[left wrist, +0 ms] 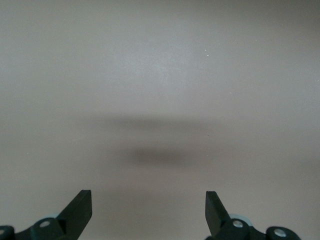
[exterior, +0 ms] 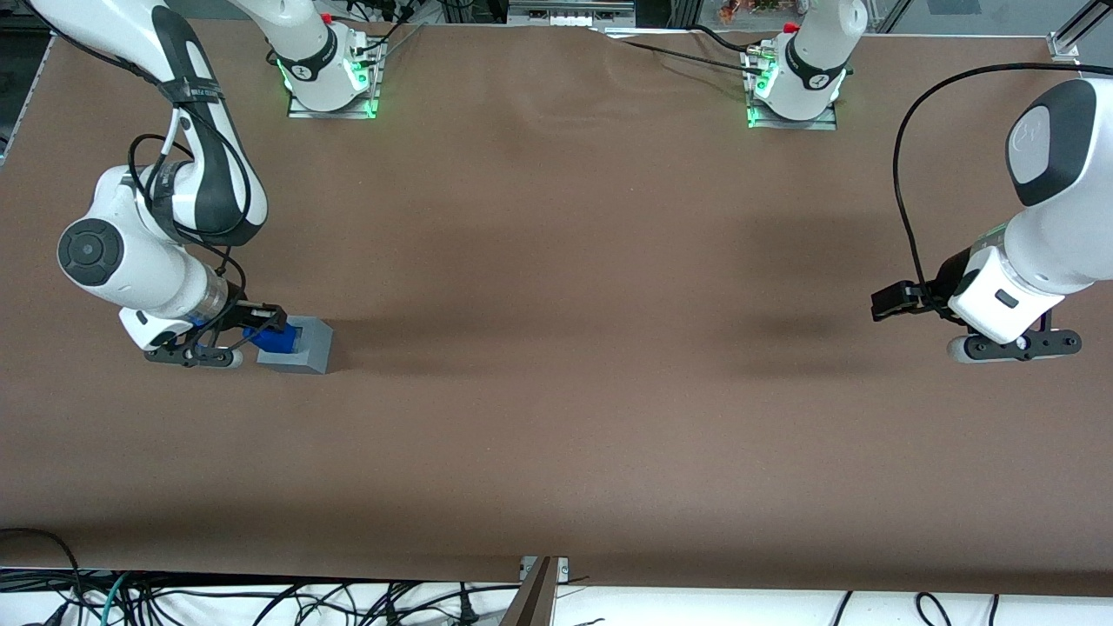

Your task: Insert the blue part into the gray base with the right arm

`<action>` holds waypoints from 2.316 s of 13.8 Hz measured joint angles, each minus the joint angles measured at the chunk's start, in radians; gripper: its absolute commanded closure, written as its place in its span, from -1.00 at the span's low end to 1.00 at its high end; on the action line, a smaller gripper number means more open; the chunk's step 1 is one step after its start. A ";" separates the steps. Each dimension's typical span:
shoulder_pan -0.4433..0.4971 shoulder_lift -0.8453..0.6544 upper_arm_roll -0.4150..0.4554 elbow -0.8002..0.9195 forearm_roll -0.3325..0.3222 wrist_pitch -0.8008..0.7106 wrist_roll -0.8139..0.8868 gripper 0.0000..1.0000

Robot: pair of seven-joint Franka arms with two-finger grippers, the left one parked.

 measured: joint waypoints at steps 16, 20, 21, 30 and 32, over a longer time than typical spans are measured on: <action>0.000 0.031 0.006 0.000 0.005 0.001 -0.033 0.09; 0.001 0.031 0.007 0.000 0.005 0.001 -0.038 -1.00; 0.001 0.031 0.007 0.000 0.005 0.002 -0.039 -1.00; 0.002 -0.198 -0.004 0.055 0.005 -0.199 -0.044 -1.00; 0.000 -0.287 -0.027 0.113 0.005 -0.365 -0.045 -1.00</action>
